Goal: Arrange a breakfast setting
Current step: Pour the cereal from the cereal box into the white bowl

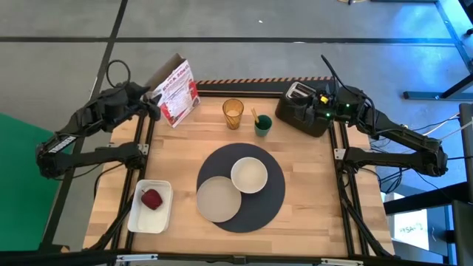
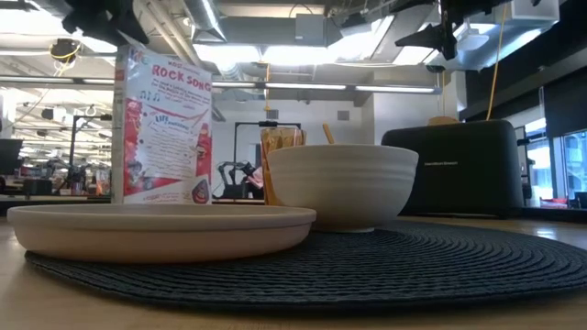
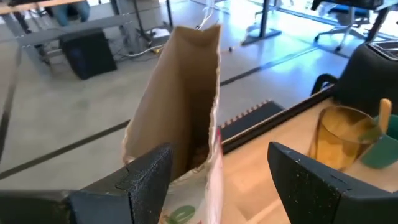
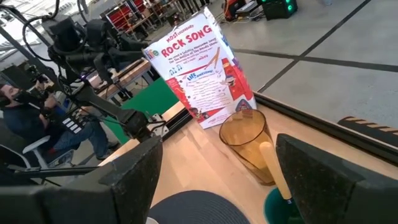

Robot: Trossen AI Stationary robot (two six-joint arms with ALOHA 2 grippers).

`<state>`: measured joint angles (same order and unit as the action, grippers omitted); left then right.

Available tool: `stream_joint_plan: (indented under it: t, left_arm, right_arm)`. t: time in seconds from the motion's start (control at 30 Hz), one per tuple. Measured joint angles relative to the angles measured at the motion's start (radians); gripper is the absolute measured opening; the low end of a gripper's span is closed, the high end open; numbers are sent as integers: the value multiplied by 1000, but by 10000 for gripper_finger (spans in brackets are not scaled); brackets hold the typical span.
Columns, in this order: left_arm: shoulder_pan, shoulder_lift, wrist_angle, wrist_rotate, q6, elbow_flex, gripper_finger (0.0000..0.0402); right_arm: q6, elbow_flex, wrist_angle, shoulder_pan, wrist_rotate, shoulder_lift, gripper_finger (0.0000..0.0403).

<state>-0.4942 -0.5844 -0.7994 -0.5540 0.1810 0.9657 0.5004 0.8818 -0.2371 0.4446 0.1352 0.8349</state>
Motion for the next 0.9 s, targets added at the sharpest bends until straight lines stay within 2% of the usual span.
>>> stream_joint_plan:
  t: [0.17,0.33,0.63,0.77,0.9]
  left_arm:
    - [0,29,17,-32,-1,0,258]
    - [0,41,146,0,-73,0,258]
    - [0,39,111,-16,-55,0,259]
    - [0,40,131,-51,-57,0,277]
    - [0,40,121,-120,-87,0,315]
  right_arm:
    - [0,0,0,0,0,0,305]
    - [0,0,0,1,-11,0,305]
    - [0,0,1,1,-12,0,305]
    - [0,0,4,1,-13,0,305]
    - [0,0,5,1,-13,0,305]
